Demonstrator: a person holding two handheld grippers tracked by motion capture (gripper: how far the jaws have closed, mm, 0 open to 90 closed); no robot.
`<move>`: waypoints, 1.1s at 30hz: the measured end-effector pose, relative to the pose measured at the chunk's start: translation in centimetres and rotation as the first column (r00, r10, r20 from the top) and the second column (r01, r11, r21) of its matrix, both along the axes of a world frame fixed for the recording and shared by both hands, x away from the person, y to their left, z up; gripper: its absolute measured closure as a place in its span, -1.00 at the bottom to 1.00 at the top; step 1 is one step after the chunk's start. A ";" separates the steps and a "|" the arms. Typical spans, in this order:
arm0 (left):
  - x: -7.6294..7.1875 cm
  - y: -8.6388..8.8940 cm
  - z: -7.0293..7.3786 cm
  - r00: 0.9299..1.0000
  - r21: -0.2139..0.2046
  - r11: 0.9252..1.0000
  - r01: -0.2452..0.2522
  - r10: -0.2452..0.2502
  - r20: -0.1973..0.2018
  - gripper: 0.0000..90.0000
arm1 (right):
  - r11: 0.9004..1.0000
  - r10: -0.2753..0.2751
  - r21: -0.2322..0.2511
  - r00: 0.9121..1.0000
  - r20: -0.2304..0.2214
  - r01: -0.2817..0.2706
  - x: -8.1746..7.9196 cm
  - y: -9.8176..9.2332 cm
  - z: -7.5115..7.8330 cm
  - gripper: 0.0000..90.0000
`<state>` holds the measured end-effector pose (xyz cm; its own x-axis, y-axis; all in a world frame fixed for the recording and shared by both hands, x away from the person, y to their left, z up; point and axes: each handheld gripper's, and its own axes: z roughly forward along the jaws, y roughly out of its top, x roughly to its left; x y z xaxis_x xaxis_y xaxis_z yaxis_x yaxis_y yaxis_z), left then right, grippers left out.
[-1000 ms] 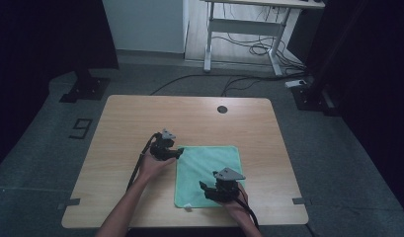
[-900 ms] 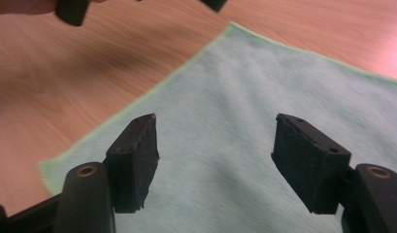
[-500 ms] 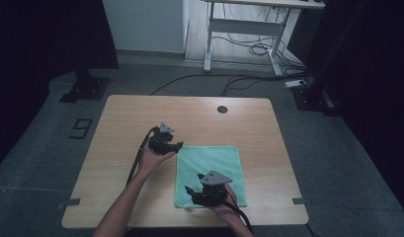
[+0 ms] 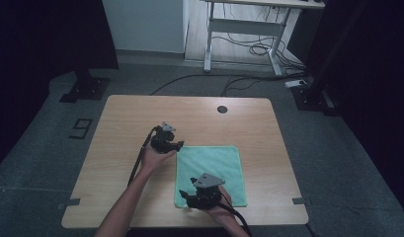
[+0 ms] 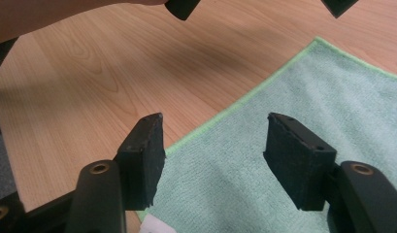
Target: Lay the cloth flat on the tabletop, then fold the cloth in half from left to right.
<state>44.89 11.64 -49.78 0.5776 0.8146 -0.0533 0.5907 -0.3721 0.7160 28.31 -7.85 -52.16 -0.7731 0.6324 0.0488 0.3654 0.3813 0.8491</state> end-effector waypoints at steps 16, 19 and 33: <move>1.0 -0.5 -2.1 0.999 0.031 0.999 -0.015 0.016 -0.046 0.07 | 0.998 0.057 -0.023 0.998 -0.032 -0.058 -0.1 1.3 -0.8 -0.02; 1.0 -0.5 -2.5 0.999 0.032 0.999 -0.017 0.019 -0.047 0.08 | 0.996 0.079 -0.041 0.996 -0.033 -0.081 -0.3 1.7 -1.2 -0.02; 1.0 0.1 -3.8 0.997 0.009 0.999 -0.043 0.043 -0.057 0.31 | 0.994 0.090 -0.055 0.995 -0.038 -0.092 -0.5 2.1 -1.6 -0.02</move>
